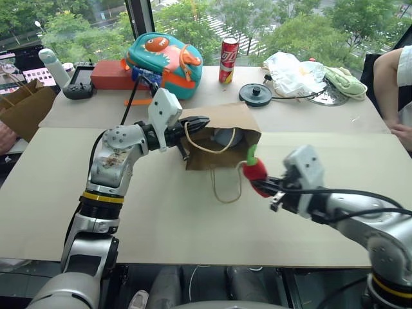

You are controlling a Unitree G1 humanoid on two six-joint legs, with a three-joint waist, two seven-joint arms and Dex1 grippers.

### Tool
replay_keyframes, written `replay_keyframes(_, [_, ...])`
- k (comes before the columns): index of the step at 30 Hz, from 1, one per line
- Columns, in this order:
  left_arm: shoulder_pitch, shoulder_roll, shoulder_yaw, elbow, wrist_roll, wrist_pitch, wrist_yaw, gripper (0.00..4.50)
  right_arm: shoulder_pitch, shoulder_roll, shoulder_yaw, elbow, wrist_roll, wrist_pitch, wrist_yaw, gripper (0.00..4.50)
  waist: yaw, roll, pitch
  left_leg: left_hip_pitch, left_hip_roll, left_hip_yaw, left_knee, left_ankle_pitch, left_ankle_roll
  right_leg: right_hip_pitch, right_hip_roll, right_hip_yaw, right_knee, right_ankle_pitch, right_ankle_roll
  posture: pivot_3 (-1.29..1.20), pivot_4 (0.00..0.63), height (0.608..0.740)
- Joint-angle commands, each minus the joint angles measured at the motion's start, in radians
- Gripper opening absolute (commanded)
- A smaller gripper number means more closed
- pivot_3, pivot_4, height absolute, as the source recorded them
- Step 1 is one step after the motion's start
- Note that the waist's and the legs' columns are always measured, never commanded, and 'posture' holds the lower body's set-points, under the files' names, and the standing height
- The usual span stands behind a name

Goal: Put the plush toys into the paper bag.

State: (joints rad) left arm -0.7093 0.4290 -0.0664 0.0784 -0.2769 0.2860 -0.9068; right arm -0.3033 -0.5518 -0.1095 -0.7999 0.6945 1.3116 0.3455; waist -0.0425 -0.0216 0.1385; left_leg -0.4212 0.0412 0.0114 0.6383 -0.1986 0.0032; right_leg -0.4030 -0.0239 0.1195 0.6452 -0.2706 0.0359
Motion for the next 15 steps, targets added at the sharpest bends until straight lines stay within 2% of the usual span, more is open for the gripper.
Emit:
replay_keyframes(1, [-0.027,0.008,0.012,-0.029,-0.009,-0.009,0.000,0.00,-0.069,0.043,0.070,0.051,-0.052,-0.005,-0.068,0.21,0.000,0.000,0.000,0.000,0.000,0.000,0.000,0.000,0.000,0.000,0.000,0.000,0.000,0.000,0.000,0.00,0.150,0.733])
replay_keyframes(3, [-0.029,0.007,0.011,-0.032,-0.011,-0.005,0.000,0.00,-0.092,0.038,0.134,0.083,-0.086,-0.025,-0.074,0.21,0.001,0.000,0.000,0.000,0.000,0.000,0.000,0.000,0.000,0.000,0.000,0.000,0.000,0.000,0.000,0.00,0.150,0.733])
replay_keyframes(11, [-0.036,0.007,0.009,-0.029,-0.010,-0.006,-0.006,0.00,-0.181,0.086,0.254,0.274,-0.213,-0.115,-0.100,0.21,0.001,0.000,0.000,-0.001,0.000,0.000,0.000,0.000,0.000,-0.001,0.000,0.000,0.000,0.000,0.000,0.00,0.150,0.733])
replay_keyframes(15, [-0.031,0.005,0.004,-0.032,-0.010,-0.007,-0.009,0.00,-0.281,0.151,0.306,0.368,-0.268,-0.135,-0.119,0.21,-0.004,0.000,0.000,-0.001,0.000,0.000,0.000,0.000,0.000,-0.001,0.000,0.000,0.001,0.000,0.000,0.00,0.150,0.733])
